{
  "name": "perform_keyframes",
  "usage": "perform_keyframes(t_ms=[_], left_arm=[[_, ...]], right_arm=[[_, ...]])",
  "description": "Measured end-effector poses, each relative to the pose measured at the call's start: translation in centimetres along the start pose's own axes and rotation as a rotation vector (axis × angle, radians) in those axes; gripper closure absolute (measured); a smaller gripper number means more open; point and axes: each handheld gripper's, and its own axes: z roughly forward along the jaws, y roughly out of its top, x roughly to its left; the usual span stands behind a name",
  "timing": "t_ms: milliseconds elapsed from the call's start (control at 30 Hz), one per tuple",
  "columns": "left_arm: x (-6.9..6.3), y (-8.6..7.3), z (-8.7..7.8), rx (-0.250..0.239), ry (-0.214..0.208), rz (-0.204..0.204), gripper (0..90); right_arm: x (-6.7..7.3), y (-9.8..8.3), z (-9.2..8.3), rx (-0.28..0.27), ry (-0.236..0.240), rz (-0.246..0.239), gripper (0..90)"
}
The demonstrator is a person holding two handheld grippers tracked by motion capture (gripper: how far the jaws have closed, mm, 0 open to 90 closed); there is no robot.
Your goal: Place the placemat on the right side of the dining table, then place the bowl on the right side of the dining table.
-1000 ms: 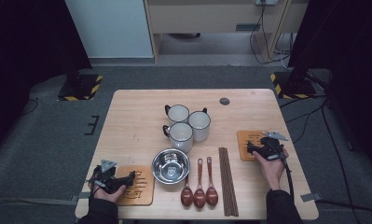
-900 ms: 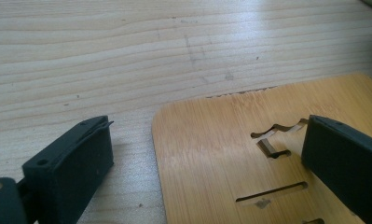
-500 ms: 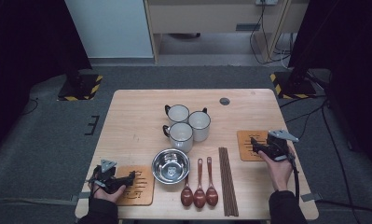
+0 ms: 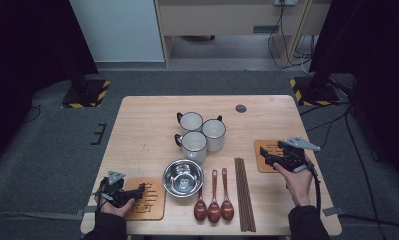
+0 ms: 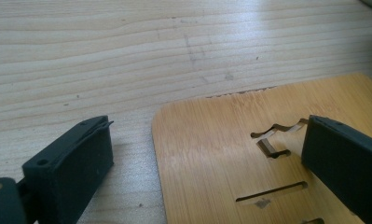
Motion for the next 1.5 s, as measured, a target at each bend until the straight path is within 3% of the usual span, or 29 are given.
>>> perform_keyframes(t_ms=[167,233,433,667,933,1233,1500], left_arm=[[0.0,0.0,0.0,0.0,-0.001,0.0,1.1],[0.0,0.0,0.0,0.0,-0.001,0.001,1.1],[0.0,0.0,0.0,0.002,-0.002,0.004,1.1],[0.1,0.0,0.0,0.002,-0.003,0.005,1.0],[0.1,0.0,0.0,0.002,-0.003,0.005,1.0],[0.1,0.0,0.0,0.002,-0.003,0.005,1.0],[0.1,0.0,0.0,0.002,-0.003,0.005,1.0]], right_arm=[[0.8,0.7,-0.4,-0.024,0.063,0.008,9.7],[1.0,0.9,-0.6,-0.032,0.087,0.017,10.1],[2.0,1.3,-0.8,-0.053,0.115,-0.036,24.8],[3.4,1.9,-1.0,-0.073,0.164,-0.059,33.2],[4.4,2.2,-0.6,-0.059,0.202,-0.055,34.2],[5.6,2.4,-0.1,-0.033,0.264,-0.06,27.0],[7.5,2.3,0.4,-0.032,0.281,-0.121,36.3]])
